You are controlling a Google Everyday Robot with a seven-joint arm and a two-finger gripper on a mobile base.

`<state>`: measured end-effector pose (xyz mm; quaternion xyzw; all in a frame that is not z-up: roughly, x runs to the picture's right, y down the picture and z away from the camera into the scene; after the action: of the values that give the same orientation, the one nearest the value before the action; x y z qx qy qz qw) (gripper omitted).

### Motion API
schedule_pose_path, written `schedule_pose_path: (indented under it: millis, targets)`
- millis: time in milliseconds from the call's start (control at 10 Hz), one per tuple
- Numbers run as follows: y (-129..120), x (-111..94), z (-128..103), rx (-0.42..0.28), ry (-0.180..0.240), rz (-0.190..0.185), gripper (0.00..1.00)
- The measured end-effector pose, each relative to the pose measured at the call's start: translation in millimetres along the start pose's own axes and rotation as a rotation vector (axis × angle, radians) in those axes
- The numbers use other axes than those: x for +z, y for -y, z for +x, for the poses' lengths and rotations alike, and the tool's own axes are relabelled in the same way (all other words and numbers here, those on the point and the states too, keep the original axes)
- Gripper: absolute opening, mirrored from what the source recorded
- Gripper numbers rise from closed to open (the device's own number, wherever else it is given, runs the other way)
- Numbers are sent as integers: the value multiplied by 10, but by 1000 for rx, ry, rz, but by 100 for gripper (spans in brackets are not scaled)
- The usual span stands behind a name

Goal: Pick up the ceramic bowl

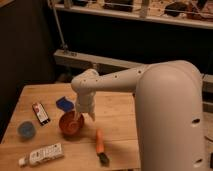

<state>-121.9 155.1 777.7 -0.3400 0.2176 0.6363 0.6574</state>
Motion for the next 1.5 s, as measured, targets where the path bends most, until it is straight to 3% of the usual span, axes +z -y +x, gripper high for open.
schedule_pose_path:
  millis: [700,1300,1500]
  targets:
    - [-102,246,21,-57,-44,64,65]
    - [-146,356,-35,-67,-60,46,4]
    - [-152,314,-44,-71,-56,49,0]
